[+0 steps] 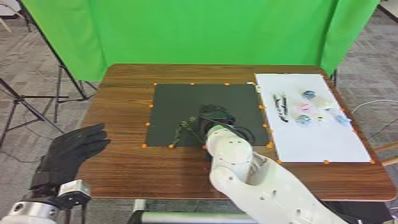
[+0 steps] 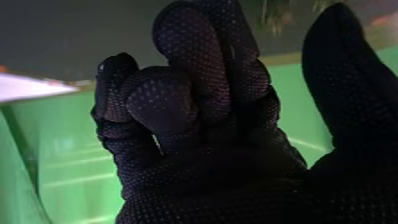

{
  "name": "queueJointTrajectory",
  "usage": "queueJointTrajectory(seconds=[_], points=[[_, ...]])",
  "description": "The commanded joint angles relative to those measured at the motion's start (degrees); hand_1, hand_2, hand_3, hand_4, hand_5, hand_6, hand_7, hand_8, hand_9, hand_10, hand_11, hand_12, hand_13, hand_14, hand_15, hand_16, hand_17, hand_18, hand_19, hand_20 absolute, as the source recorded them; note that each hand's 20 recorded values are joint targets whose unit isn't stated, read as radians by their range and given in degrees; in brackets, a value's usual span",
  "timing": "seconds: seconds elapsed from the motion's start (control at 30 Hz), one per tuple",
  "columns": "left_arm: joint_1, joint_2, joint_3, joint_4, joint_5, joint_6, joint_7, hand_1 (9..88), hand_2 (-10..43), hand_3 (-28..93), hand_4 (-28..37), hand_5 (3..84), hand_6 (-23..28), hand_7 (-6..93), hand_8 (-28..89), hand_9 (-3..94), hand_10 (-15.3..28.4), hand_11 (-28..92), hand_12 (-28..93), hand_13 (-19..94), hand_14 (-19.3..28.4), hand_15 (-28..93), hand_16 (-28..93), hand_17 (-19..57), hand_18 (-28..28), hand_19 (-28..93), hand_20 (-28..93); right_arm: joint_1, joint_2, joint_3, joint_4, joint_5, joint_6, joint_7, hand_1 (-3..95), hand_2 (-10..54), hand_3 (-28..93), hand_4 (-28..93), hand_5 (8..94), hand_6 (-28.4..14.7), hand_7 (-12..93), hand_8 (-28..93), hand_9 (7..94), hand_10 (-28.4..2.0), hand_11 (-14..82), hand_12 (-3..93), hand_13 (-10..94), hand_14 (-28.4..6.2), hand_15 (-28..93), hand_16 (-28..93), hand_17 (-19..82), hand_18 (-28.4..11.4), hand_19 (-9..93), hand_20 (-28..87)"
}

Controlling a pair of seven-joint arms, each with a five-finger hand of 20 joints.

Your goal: Arrange flowers

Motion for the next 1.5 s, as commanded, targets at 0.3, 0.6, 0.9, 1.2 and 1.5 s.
queueJointTrajectory(seconds=[0.3, 0.6, 0.9, 1.2, 1.5], points=[[3.3, -1.09, -0.14, -1.20, -0.31, 1.10, 1.15, 27.9, 4.9, 79, -16.3, 45.2, 13.5, 17.1, -9, 37.8, 21.9, 34, 9, 25, 28.4, 64, -14, -8.9, 23.1, 61, 12, -0.6, 11.6, 8.5, -10.1, -0.1, 13.8, -3.1, 30.4, 0.4, 76, -22, 61.7, -10.7, 44, -13, 66.9, -24.1, 37.3, 21.1, 61, -20.8, 72, 20, 30, -28.4, 87, -5], [2.3, -1.51, 0.44, -1.18, -0.19, 1.09, 0.49, 27.9, 4.9, 79, -16.4, 45.2, 13.6, 17.1, -10, 37.8, 21.9, 34, 9, 25, 28.4, 63, -14, -9.0, 23.1, 61, 12, -0.7, 16.8, 10.6, -5.7, -1.9, 15.0, -1.3, 30.6, -0.4, 77, -23, 56.4, -12.3, 45, -14, 62.4, -26.0, 37.3, 21.0, 57, -22.0, 73, 18, 29, -28.4, 88, -7], [1.0, -1.41, 1.43, -0.81, 0.16, 0.46, 0.02, 27.9, 4.9, 79, -16.5, 45.2, 13.6, 17.0, -10, 37.8, 21.9, 34, 9, 25, 28.4, 64, -14, -9.0, 23.0, 61, 12, -0.6, 19.5, 11.6, 0.5, -1.4, 14.4, 1.8, 30.5, -1.4, 77, -23, 56.6, -12.7, 47, -15, 61.0, -25.8, 40.3, 21.2, 56, -21.7, 74, 17, 29, -28.4, 90, -9], [0.4, -0.99, 1.99, -0.63, -0.04, 0.73, 0.51, 27.9, 4.9, 79, -16.5, 45.2, 13.6, 17.1, -10, 37.8, 21.9, 34, 9, 25, 28.4, 64, -14, -9.0, 23.0, 61, 12, -1.8, 19.8, 13.3, 4.2, -3.7, 12.0, 3.7, 30.3, -3.3, 77, -24, 53.8, -14.5, 42, -15, 57.8, -26.0, 36.5, 18.7, 54, -22.6, 74, 16, 30, -28.4, 92, -10], [-0.9, 1.38, 4.23, 0.16, -1.01, 1.50, 3.05, 28.0, 4.9, 79, -16.5, 45.2, 13.6, 17.0, -10, 37.8, 22.0, 34, 9, 25, 28.4, 64, -14, -9.0, 23.0, 61, 12, 1.6, 18.3, 9.6, 10.8, -3.9, 12.9, 5.4, 30.8, -4.5, 75, -25, 58.9, -11.3, 38, -14, 64.2, -23.3, 29.6, 18.1, 58, -20.7, 74, 17, 33, -28.4, 93, -7]])
